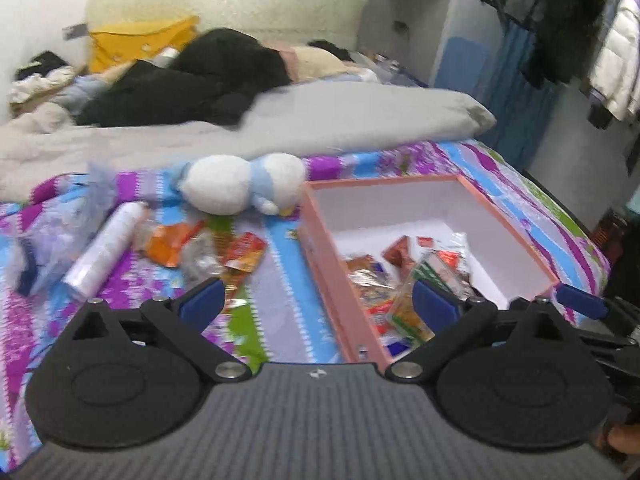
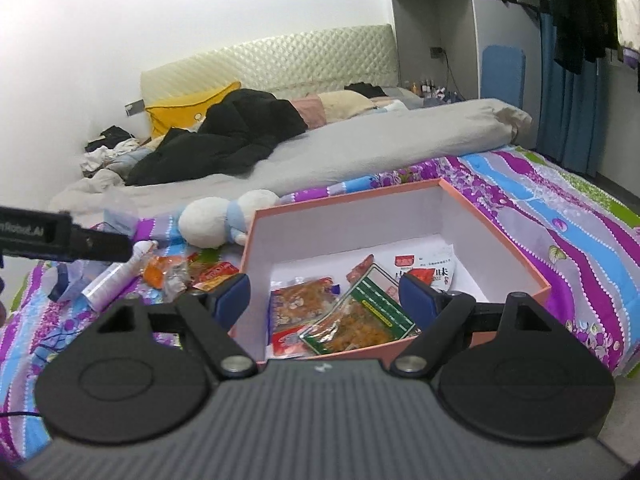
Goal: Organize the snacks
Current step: 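Raise both open tools away from the pink box, then move both tools down toward the snack packets beside the plush toy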
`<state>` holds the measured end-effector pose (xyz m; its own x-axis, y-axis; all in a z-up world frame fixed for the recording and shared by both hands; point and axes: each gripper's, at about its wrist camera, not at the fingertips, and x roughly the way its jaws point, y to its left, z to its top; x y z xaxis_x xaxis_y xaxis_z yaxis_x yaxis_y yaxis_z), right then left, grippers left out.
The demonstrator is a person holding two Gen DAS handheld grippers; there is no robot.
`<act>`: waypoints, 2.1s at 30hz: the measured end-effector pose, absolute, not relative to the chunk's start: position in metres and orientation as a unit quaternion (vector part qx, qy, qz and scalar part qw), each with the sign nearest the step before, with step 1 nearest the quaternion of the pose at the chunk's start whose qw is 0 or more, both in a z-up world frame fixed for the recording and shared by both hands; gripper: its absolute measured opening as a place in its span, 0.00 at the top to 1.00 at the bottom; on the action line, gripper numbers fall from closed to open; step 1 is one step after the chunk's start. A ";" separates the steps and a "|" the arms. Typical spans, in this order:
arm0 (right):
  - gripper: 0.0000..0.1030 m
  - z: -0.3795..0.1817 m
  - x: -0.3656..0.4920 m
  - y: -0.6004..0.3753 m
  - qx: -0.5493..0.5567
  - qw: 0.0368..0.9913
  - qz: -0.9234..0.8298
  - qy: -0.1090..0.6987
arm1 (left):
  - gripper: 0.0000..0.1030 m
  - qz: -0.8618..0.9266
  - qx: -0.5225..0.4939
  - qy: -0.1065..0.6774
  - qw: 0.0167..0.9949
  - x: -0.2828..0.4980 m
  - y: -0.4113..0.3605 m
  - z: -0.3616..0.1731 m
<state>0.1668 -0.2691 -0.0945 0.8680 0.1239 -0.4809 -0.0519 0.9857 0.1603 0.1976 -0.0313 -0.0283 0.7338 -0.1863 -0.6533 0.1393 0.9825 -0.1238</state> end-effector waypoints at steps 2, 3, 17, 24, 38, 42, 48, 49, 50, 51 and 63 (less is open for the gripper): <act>0.20 -0.092 0.160 -0.262 0.064 0.965 0.048 0.248 | 0.02 -0.080 -0.034 0.355 0.931 0.188 -0.020 -0.027; 0.19 -0.092 0.158 -0.259 0.064 0.965 0.051 0.248 | 0.02 -0.077 -0.037 0.357 0.930 0.184 -0.015 -0.028; 0.20 -0.094 0.150 -0.206 0.055 0.954 0.110 0.273 | 0.00 -0.054 -0.059 0.356 0.931 0.133 0.027 0.015; 0.20 -0.095 0.163 -0.177 0.043 0.945 0.151 0.287 | 0.00 -0.062 -0.106 0.399 0.909 0.118 0.053 0.076; 0.20 -0.105 0.184 -0.144 0.013 0.933 0.170 0.316 | 0.00 -0.015 -0.176 0.479 0.860 0.120 0.087 0.084; 0.20 -0.110 0.190 -0.141 0.014 0.932 0.164 0.323 | 0.00 -0.021 -0.203 0.481 0.853 0.122 0.097 0.077; 0.20 -0.116 0.194 -0.133 0.007 0.925 0.172 0.338 | 0.00 -0.021 -0.263 0.471 0.842 0.129 0.116 0.072; 0.20 -0.117 0.196 -0.132 0.005 0.924 0.175 0.339 | 0.00 -0.019 -0.267 0.467 0.843 0.129 0.118 0.072; 0.20 -0.118 0.197 -0.131 0.002 0.923 0.176 0.341 | 0.00 -0.016 -0.271 0.463 0.844 0.129 0.120 0.072; 0.20 -0.119 0.199 -0.130 0.000 0.923 0.178 0.342 | 0.00 -0.012 -0.277 0.452 0.847 0.128 0.122 0.069; 0.20 -0.125 0.216 -0.119 -0.039 0.916 0.197 0.349 | 0.00 0.006 -0.308 0.489 0.816 0.136 0.121 -0.007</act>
